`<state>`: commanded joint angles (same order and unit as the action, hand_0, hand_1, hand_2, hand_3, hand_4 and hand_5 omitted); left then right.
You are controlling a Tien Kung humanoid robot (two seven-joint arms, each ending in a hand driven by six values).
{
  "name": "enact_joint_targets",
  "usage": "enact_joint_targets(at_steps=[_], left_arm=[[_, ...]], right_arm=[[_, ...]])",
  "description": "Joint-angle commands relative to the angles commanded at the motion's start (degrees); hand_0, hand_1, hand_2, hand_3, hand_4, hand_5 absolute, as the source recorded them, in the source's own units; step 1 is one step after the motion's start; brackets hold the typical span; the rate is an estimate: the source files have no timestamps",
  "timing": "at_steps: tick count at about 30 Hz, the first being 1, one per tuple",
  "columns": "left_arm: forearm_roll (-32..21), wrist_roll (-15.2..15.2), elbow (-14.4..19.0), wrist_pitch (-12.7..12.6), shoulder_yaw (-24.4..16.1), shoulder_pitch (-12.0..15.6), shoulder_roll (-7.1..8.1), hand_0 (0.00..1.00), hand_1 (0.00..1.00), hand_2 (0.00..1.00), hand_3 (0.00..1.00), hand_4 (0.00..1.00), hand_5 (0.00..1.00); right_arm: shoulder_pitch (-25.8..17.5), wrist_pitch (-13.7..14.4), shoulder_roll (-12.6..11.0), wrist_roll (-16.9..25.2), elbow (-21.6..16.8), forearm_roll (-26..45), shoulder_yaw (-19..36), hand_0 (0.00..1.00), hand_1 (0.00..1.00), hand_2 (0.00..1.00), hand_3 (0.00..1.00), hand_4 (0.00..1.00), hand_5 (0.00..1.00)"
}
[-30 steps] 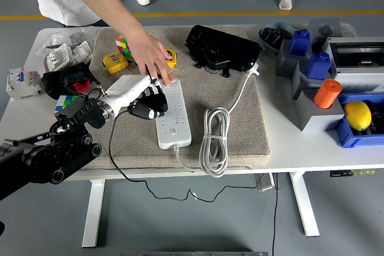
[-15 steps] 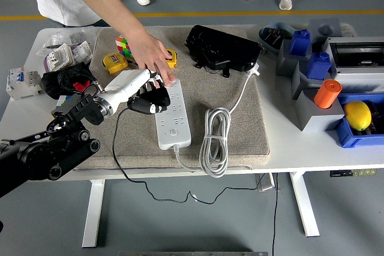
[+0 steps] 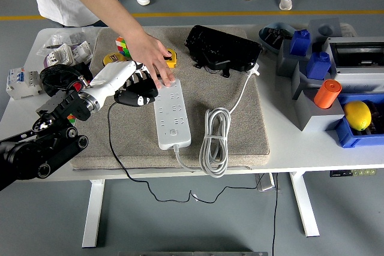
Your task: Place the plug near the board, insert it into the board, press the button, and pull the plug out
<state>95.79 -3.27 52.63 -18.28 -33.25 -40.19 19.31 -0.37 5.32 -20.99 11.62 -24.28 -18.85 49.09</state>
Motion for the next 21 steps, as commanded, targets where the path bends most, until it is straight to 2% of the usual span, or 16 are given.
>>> enact_joint_targets(at_steps=[7, 14, 15, 20, 21], left_arm=[[-2.0, -0.5, -3.6, -2.4, 0.7, 0.3, -0.18, 0.267, 0.322, 0.339, 0.521, 0.837, 0.102], [-4.9, -1.3, -5.9, -2.6, 2.2, 0.6, -0.67, 0.291, 0.348, 0.367, 0.534, 0.839, 0.113], [-4.9, -1.4, -6.2, -2.6, 2.4, 0.6, -0.79, 0.346, 0.405, 0.402, 0.544, 0.841, 0.120], [-5.8, -1.5, -7.4, -2.6, 3.5, 0.4, -1.21, 0.346, 0.405, 0.402, 0.544, 0.841, 0.120], [-6.1, -1.4, -7.7, -2.4, 3.9, 0.3, -1.28, 0.419, 0.423, 0.423, 0.550, 0.844, 0.130]], right_arm=[[-0.1, 0.0, -0.1, 0.0, 0.0, 0.0, -0.3, 0.709, 0.714, 0.698, 0.594, 0.998, 0.592], [-0.2, 0.0, -0.1, 0.0, -0.1, 0.0, -0.6, 0.709, 0.713, 0.699, 0.594, 0.998, 0.591], [-0.2, 0.0, -0.1, 0.0, -0.1, 0.0, -0.6, 0.709, 0.713, 0.698, 0.594, 0.998, 0.590], [-0.2, 0.0, -0.1, 0.0, -0.1, 0.0, -0.5, 0.709, 0.713, 0.698, 0.594, 0.998, 0.590], [-0.2, 0.0, -0.1, 0.0, -0.1, 0.0, -0.4, 0.710, 0.713, 0.698, 0.594, 0.998, 0.589]])
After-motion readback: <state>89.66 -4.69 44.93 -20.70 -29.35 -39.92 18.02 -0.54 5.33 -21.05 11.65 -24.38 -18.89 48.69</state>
